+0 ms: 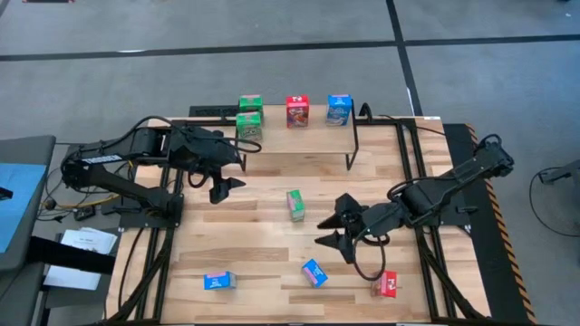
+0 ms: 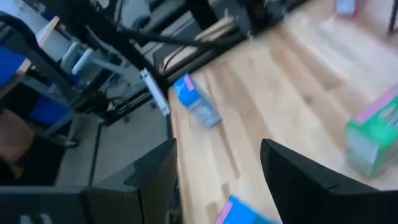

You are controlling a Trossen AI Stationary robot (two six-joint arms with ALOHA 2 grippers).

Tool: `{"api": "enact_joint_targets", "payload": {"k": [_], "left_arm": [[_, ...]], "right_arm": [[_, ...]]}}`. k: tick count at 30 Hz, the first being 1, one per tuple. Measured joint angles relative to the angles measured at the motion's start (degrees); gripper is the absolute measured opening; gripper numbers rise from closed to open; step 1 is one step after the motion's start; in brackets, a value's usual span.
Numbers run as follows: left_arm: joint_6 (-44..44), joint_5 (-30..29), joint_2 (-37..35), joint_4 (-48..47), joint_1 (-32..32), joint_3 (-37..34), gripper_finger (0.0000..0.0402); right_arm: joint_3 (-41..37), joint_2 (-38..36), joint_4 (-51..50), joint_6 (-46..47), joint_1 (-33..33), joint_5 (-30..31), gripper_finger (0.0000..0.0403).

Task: Stack cereal on shelf
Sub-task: Put the right blue cereal box on the shelf aligned with the other blue cereal box

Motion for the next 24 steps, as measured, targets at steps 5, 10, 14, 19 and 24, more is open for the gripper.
{"api": "enact_joint_targets", "payload": {"k": [5, 10, 14, 19, 24], "left_arm": [[-0.4, 0.0, 0.0, 0.0, 0.0, 0.0, 0.0313], [-0.3, 0.0, 0.0, 0.0, 0.0, 0.0, 0.0313], [-0.1, -0.1, 0.0, 0.0, 0.0, 0.0, 0.0313], [-0.1, -0.2, 0.0, 0.0, 0.0, 0.0, 0.0313], [-0.1, -0.2, 0.0, 0.0, 0.0, 0.0, 0.0313]], "right_arm": [[0.0, 0.0, 0.0, 1.5, 0.9, -2.4, 0.0256], [0.0, 0.0, 0.0, 0.0, 1.0, -2.6, 0.0256], [0.0, 0.0, 0.1, -4.3, 0.2, -2.8, 0.0256], [0.0, 0.1, 0.6, -9.4, -1.5, -6.0, 0.0256], [0.0, 0.1, 0.6, -9.6, -2.2, -6.1, 0.0256]]}}
